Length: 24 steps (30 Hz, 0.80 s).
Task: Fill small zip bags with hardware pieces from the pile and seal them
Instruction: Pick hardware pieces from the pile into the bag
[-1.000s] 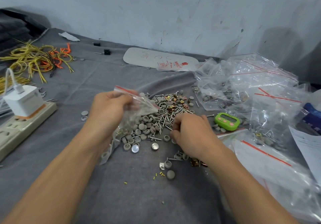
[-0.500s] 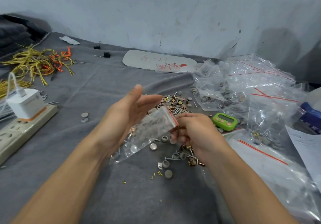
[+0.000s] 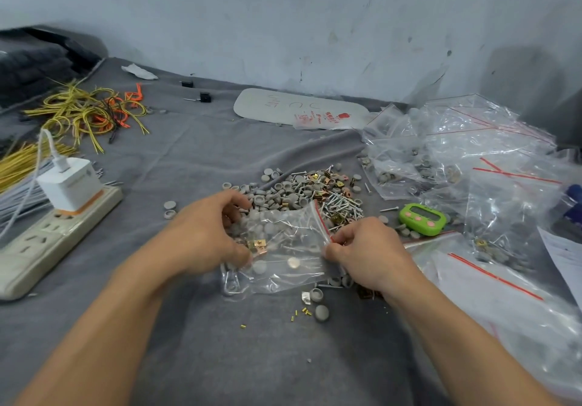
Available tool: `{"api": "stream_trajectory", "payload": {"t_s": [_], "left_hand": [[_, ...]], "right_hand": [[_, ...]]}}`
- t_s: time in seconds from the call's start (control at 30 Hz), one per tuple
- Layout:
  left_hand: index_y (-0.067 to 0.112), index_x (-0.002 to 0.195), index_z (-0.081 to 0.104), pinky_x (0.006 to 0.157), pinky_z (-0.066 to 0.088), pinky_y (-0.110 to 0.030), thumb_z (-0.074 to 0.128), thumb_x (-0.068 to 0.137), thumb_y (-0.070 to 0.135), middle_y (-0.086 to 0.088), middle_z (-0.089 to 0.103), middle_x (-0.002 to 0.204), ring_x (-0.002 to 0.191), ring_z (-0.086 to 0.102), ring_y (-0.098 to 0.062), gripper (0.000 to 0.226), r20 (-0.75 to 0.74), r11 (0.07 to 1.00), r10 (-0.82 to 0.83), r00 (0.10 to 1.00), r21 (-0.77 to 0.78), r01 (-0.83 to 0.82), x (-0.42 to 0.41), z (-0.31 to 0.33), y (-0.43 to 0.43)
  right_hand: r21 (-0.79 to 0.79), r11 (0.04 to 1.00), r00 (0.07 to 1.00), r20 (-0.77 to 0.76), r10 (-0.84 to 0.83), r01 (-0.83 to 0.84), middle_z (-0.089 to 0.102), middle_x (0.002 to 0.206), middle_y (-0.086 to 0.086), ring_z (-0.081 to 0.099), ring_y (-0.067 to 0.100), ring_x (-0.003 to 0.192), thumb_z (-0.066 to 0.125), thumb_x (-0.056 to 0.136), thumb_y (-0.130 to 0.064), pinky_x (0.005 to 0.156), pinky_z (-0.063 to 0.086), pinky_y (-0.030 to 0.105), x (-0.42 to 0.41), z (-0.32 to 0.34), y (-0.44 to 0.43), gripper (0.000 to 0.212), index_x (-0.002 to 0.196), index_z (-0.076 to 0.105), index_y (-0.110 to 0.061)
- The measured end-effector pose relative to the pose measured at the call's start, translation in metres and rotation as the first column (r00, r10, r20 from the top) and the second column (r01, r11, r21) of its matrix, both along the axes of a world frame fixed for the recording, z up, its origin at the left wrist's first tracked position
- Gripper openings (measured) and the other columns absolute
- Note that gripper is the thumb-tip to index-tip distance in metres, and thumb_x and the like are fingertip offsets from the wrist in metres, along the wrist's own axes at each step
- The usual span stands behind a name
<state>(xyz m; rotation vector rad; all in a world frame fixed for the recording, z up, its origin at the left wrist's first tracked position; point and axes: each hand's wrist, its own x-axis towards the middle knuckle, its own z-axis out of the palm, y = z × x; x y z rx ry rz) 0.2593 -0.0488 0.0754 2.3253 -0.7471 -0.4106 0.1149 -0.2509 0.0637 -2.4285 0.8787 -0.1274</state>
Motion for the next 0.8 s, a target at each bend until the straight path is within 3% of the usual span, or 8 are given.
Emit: {"api": "stream_trajectory", "payload": {"t_s": [0.13, 0.27, 0.4, 0.5, 0.57, 0.67, 0.73, 0.8], "left_hand": [[0.033, 0.115, 0.061, 0.087, 0.053, -0.034, 0.088, 0.064, -0.005, 0.003, 0.065, 0.104, 0.093, 0.065, -0.015, 0.069, -0.142, 0.994, -0.046, 0.989, -0.106, 0.031, 0.009, -0.001, 0.012], [0.027, 0.107, 0.068, 0.074, 0.054, -0.034, 0.073, 0.075, -0.015, 0.002, 0.072, 0.080, 0.069, 0.064, -0.013, 0.054, -0.171, 0.986, 0.020, 0.985, -0.160, -0.048, 0.018, -0.004, 0.022], [0.026, 0.109, 0.070, 0.067, 0.050, -0.030, 0.072, 0.079, -0.010, 0.004, 0.071, 0.074, 0.066, 0.062, -0.013, 0.047, -0.210, 0.988, 0.005, 0.978, -0.151, -0.037, 0.019, -0.007, 0.026], [0.024, 0.108, 0.071, 0.052, 0.043, -0.016, 0.069, 0.082, -0.005, 0.003, 0.069, 0.071, 0.059, 0.058, -0.007, 0.039, -0.211, 0.982, 0.018, 0.977, -0.181, -0.057, 0.019, -0.007, 0.024], [0.023, 0.105, 0.072, 0.046, 0.040, -0.012, 0.072, 0.085, 0.006, 0.006, 0.068, 0.065, 0.053, 0.058, -0.004, 0.027, -0.227, 0.975, 0.022, 0.974, -0.212, -0.071, 0.016, -0.007, 0.022], [0.028, 0.106, 0.070, 0.064, 0.052, -0.021, 0.084, 0.078, 0.022, 0.009, 0.074, 0.075, 0.065, 0.067, -0.009, 0.032, -0.201, 0.989, -0.037, 0.979, -0.145, 0.008, 0.007, -0.005, 0.019], [0.029, 0.111, 0.066, 0.081, 0.055, -0.034, 0.085, 0.073, 0.016, 0.006, 0.076, 0.080, 0.080, 0.072, -0.018, 0.045, -0.195, 0.994, -0.071, 0.978, -0.098, 0.053, 0.006, -0.005, 0.017], [0.031, 0.112, 0.064, 0.085, 0.055, -0.041, 0.086, 0.072, 0.012, 0.001, 0.076, 0.081, 0.085, 0.072, -0.024, 0.049, -0.193, 0.995, -0.064, 0.979, -0.085, 0.048, 0.006, -0.005, 0.015]], "right_hand": [[-0.082, 0.997, 1.000, -0.015, -0.005, 0.004, 0.068, 0.060, -0.010, 0.066, 0.010, 0.069, 0.080, 0.081, -0.040, 0.063, 0.048, 0.026, 0.000, -0.002, 0.000, 0.017, 0.068, 0.075, -0.030], [-0.113, 0.993, 0.998, -0.067, -0.017, 0.009, 0.070, 0.058, -0.006, 0.070, 0.015, 0.061, 0.078, 0.080, -0.041, 0.066, 0.059, 0.031, -0.002, -0.001, -0.001, 0.013, 0.069, 0.074, -0.034], [-0.095, 0.995, 0.995, -0.101, -0.006, -0.003, 0.063, 0.045, -0.014, 0.058, -0.004, 0.039, 0.081, 0.079, -0.043, 0.047, 0.038, 0.020, -0.004, 0.002, -0.003, 0.019, 0.066, 0.072, -0.033], [-0.117, 0.993, 0.998, -0.061, -0.022, 0.015, 0.061, 0.046, -0.019, 0.056, -0.007, 0.044, 0.088, 0.070, -0.047, 0.046, 0.034, 0.020, -0.004, 0.006, 0.000, 0.025, 0.061, 0.066, -0.056], [-0.109, 0.994, 0.999, -0.045, -0.025, 0.019, 0.061, 0.046, -0.020, 0.056, -0.004, 0.044, 0.090, 0.067, -0.048, 0.044, 0.034, 0.020, -0.005, 0.006, 0.001, 0.029, 0.061, 0.064, -0.059], [-0.096, 0.995, 1.000, -0.016, -0.023, 0.021, 0.061, 0.047, -0.018, 0.057, 0.002, 0.046, 0.091, 0.064, -0.048, 0.044, 0.034, 0.021, -0.005, 0.007, -0.001, 0.026, 0.063, 0.066, -0.055], [-0.093, 0.995, 1.000, -0.008, -0.022, 0.021, 0.061, 0.047, -0.017, 0.058, 0.003, 0.050, 0.092, 0.063, -0.048, 0.046, 0.034, 0.023, -0.005, 0.005, -0.001, 0.025, 0.063, 0.067, -0.052], [-0.089, 0.996, 0.999, -0.010, -0.031, 0.030, 0.061, 0.046, -0.016, 0.058, 0.006, 0.052, 0.092, 0.062, -0.050, 0.047, 0.034, 0.024, -0.005, 0.003, -0.002, 0.024, 0.062, 0.068, -0.048]]}}
